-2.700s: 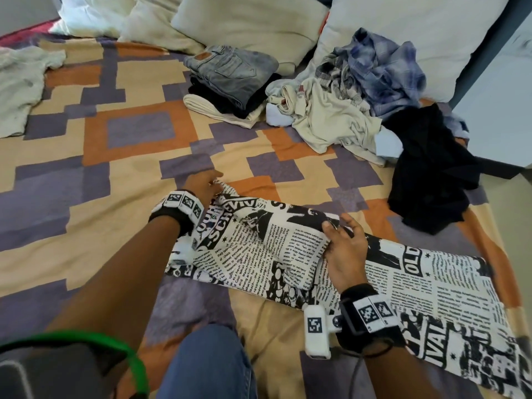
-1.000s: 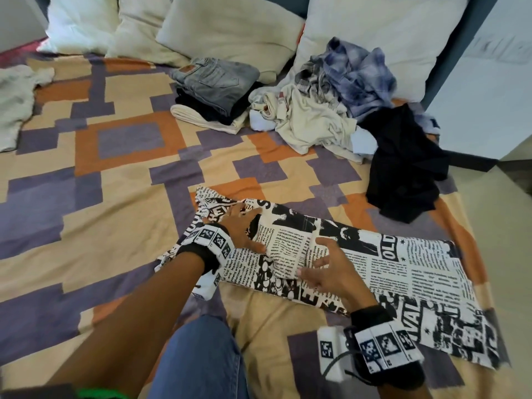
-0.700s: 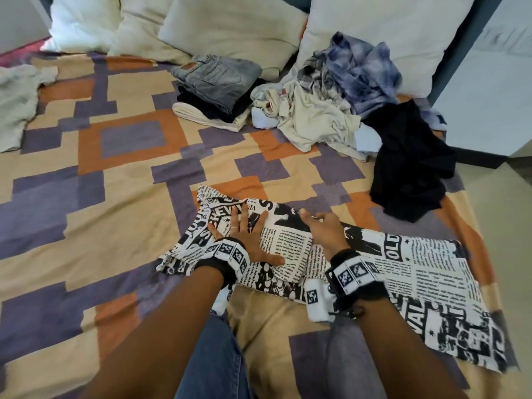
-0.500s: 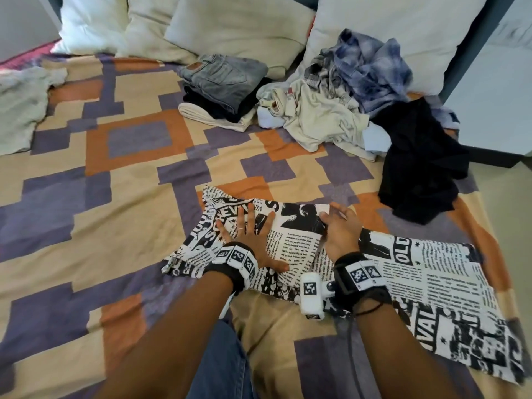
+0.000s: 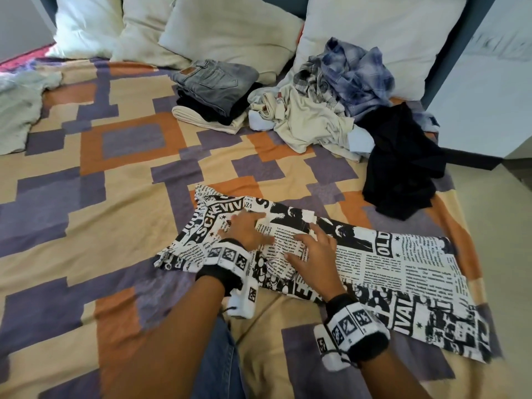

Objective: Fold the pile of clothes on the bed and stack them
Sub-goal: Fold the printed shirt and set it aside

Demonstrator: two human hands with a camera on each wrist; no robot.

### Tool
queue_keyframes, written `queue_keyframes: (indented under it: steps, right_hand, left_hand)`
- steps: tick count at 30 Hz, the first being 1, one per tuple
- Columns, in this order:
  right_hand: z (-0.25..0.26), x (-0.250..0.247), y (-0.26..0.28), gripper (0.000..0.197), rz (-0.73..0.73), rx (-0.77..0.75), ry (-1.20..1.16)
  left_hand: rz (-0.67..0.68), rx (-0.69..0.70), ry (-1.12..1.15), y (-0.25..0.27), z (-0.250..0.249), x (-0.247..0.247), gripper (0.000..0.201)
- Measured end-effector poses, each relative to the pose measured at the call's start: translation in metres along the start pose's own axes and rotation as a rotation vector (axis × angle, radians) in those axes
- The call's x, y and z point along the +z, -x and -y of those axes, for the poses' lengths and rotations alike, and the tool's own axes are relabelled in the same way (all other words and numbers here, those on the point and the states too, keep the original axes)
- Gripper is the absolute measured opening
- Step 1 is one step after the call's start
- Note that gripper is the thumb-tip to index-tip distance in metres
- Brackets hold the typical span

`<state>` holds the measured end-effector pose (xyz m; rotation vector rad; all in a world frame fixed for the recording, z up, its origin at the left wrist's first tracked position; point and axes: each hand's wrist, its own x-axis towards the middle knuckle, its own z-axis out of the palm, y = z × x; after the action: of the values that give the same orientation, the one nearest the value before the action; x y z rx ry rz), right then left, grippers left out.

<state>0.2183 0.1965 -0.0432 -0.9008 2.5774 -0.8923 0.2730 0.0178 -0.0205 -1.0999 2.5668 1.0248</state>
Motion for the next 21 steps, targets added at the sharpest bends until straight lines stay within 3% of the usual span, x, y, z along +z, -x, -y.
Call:
queue_keyframes:
  steps: [2, 4, 7, 8, 9, 11, 14, 19, 21]
  right_hand:
    - [0.008, 0.000, 0.010, 0.035, -0.104, -0.093, -0.012]
    - [0.022, 0.005, 0.013, 0.029, -0.078, -0.198, 0.032]
    - [0.043, 0.018, 0.006, 0.036, 0.027, -0.322, 0.213]
    - [0.048, 0.023, 0.002, 0.041, 0.052, -0.326, 0.299]
    - [0.050, 0.028, -0.001, 0.045, 0.079, -0.298, 0.377]
    - [0.054, 0.033, -0.004, 0.046, 0.105, -0.232, 0.484]
    - [0.055, 0.035, -0.002, 0.033, 0.060, -0.251, 0.591]
    - [0.051, 0.028, 0.007, 0.047, -0.036, -0.355, 0.586]
    - [0.049, 0.017, 0.009, 0.047, -0.085, -0.347, 0.533]
  left_hand:
    - [-0.310, -0.117, 0.400, 0.006, 0.006, -0.009, 0.038]
    - [-0.452, -0.293, 0.538, 0.005, 0.022, -0.020, 0.027]
    - [-0.449, -0.440, 0.669, -0.010, 0.048, -0.033, 0.031]
    - [-0.403, -0.474, 0.596, -0.015, 0.054, -0.033, 0.032]
    - [-0.349, -0.449, 0.572, -0.018, 0.059, -0.034, 0.031]
    - [-0.283, -0.424, 0.769, -0.029, 0.059, -0.039, 0.032]
    - [-0.381, -0.441, 0.920, -0.049, 0.059, -0.035, 0.042]
    - [-0.330, -0.453, 0.828, -0.052, 0.036, -0.041, 0.049]
    - [-0.339, -0.480, 0.802, -0.054, 0.032, -0.045, 0.040]
